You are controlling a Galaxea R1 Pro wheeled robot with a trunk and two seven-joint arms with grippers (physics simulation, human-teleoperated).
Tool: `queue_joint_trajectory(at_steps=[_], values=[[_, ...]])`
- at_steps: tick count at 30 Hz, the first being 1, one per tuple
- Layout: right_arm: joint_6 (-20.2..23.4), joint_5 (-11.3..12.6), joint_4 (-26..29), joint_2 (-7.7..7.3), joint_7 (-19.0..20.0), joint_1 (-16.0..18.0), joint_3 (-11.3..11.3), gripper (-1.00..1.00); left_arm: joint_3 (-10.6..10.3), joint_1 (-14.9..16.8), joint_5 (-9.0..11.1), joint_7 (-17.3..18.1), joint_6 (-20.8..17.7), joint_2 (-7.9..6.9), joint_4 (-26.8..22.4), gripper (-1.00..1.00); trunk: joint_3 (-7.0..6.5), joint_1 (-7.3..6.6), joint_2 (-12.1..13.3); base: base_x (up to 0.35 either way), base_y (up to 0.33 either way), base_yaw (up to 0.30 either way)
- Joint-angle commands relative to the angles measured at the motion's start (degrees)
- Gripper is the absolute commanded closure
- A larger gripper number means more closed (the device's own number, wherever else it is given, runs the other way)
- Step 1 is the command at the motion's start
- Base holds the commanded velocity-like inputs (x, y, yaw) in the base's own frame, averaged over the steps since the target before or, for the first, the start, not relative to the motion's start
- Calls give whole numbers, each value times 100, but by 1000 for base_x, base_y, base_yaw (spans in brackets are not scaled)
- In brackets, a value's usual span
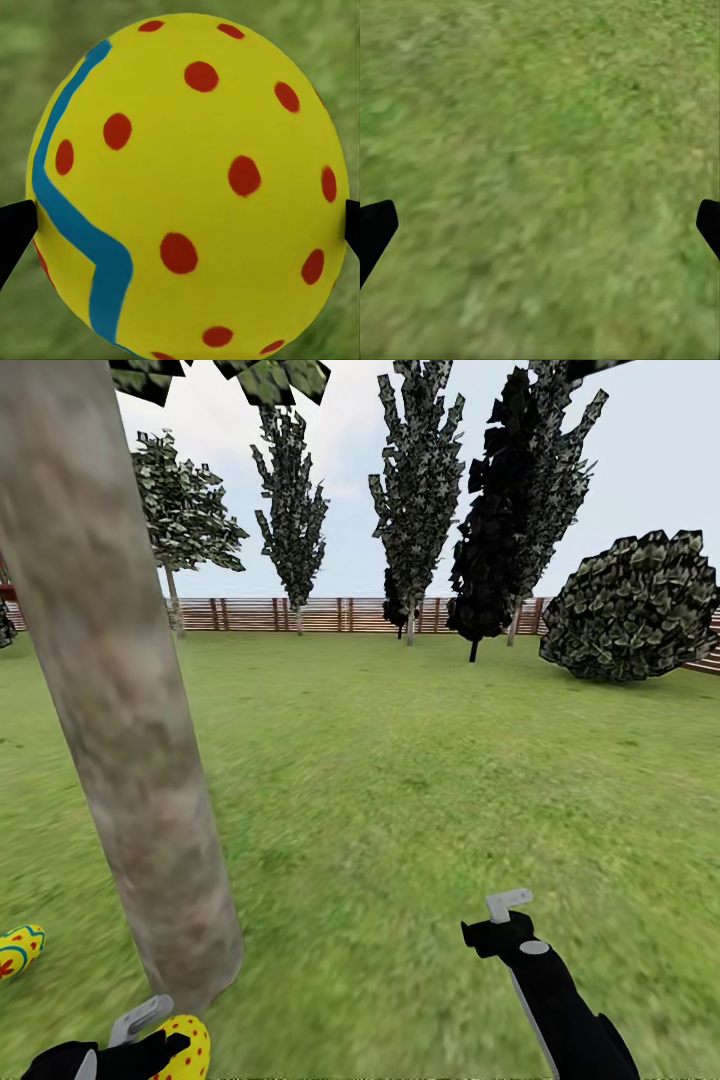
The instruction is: Take the three Easter eggs out of the wicker basket on the lawn in the garden, then place them on the lawn next to a single tree (choose any tree) so that all three eggs are next to the same tree and none are left in the basket.
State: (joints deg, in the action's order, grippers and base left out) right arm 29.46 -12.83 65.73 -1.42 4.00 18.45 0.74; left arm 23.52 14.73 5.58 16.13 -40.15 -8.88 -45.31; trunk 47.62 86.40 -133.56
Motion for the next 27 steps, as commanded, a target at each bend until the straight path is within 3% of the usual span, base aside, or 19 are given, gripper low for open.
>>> queue_joint_trajectory(at_steps=[1, 24, 27], values=[[34, -62, 10, -6, 40, 2, 5, -100, 13, 3, 57, -4, -45, 6, -5, 100, 25, 22, -44, 2, 0, 0], [34, -62, 18, -8, 40, 3, -36, -100, -10, 3, 40, -5, -48, 9, 0, 100, 438, 527, -967, 0, 0, 0], [34, -62, 18, -8, 40, 3, -27, -100, -19, 3, 40, -5, -45, 9, 2, 100, 504, 535, -972, 0, 0, 0]])
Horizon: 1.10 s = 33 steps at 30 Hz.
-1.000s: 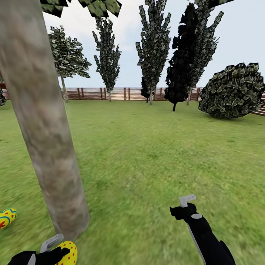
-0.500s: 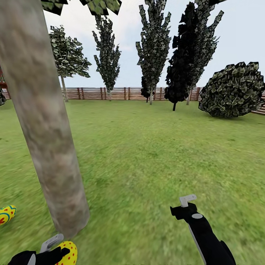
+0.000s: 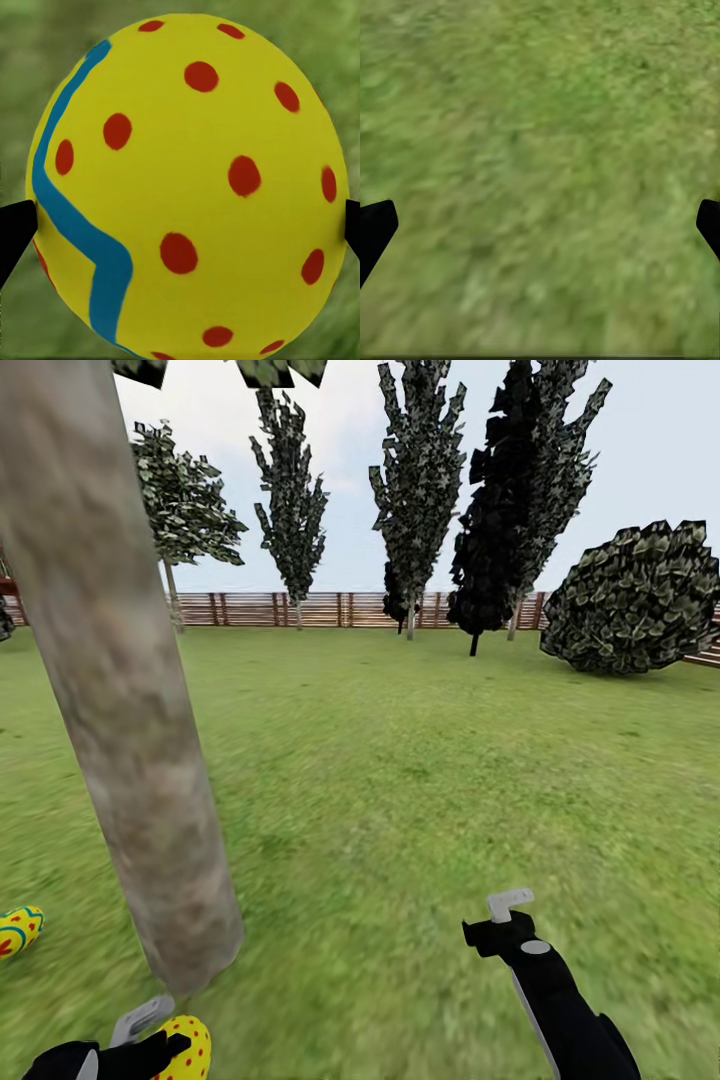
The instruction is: Take the three Easter eggs out of the wicker basket on the lawn in the garden, then place them on the lawn next to a single tree (choose any tree) so that all three eggs are next to the same tree and none are left in the basket.
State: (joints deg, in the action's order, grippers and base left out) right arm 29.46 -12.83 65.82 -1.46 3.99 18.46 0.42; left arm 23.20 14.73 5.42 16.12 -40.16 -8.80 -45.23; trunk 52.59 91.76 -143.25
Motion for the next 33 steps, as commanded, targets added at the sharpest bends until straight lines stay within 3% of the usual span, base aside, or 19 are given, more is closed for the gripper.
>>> queue_joint_trajectory(at_steps=[1, 33], values=[[33, -62, 10, -3, 40, 1, 7, -100, 13, 3, 55, -3, -45, 3, -4, 100, 29, 1, -5, 0, 0, 0], [33, -62, 31, -3, 40, 3, 8, -100, 1, 3, 38, -3, -45, 10, 67, 100, 738, 84, -47, 0, 0, 0]])
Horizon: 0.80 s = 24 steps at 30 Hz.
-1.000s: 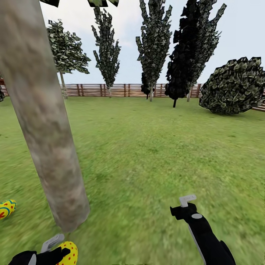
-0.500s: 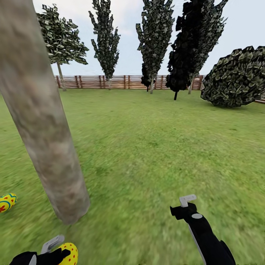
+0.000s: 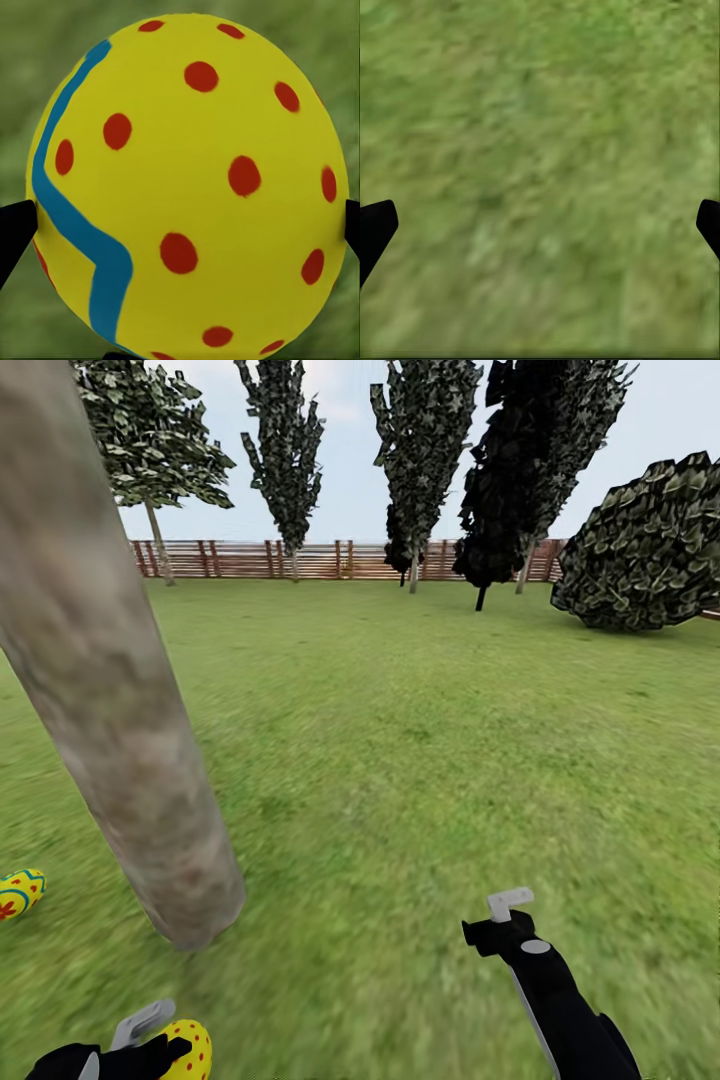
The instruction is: Take the three Easter eggs out of the wicker basket on the lawn in the garden, then place them on the lawn next to a single tree (choose any tree) so that all three eggs are next to the same tree and none are left in the basket.
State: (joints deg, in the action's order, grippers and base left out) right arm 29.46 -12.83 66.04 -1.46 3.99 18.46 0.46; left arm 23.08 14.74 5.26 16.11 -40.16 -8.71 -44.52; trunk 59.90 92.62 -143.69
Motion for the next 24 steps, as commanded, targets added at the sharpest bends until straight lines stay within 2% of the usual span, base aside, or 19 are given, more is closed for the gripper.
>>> queue_joint_trajectory(at_steps=[1, 24], values=[[34, -62, 8, -3, 40, 1, 6, -100, 13, 3, 54, -2, -45, 1, -6, 100, 28, 1, -4, 0, 0, 0], [34, -62, -13, -3, 40, 2, 28, -100, 7, 3, 51, -2, -45, 1, -6, 100, 538, 60, -35, 0, 0, 0]])
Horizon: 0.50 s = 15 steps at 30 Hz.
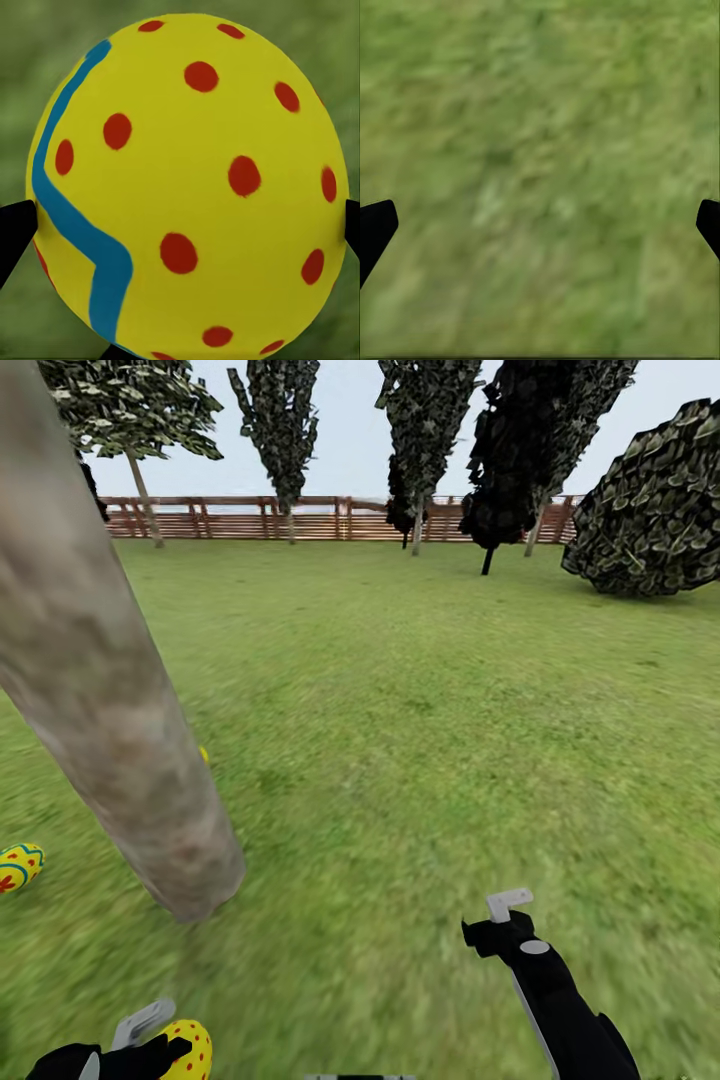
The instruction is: Take the three Easter eggs out of the wicker basket on the lawn in the garden, then place them on the lawn next to a single tree (choose any tree) so that all three eggs are next to the same tree and none are left in the basket.
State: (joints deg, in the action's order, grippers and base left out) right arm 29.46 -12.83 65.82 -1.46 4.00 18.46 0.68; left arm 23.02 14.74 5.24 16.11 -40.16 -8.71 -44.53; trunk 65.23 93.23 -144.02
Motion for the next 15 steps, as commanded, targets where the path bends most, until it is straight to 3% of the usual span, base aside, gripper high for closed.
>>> queue_joint_trajectory(at_steps=[1, 15], values=[[34, -62, 10, -3, 40, 3, 4, -100, 11, 3, 51, -2, -45, 1, -5, 100, 28, 1, -4, 0, 0, 0], [34, -62, 2, -1, 40, 1, 11, -100, 16, 3, 56, 6, -45, -6, -11, 100, 338, 37, -22, 0, 0, 0]])
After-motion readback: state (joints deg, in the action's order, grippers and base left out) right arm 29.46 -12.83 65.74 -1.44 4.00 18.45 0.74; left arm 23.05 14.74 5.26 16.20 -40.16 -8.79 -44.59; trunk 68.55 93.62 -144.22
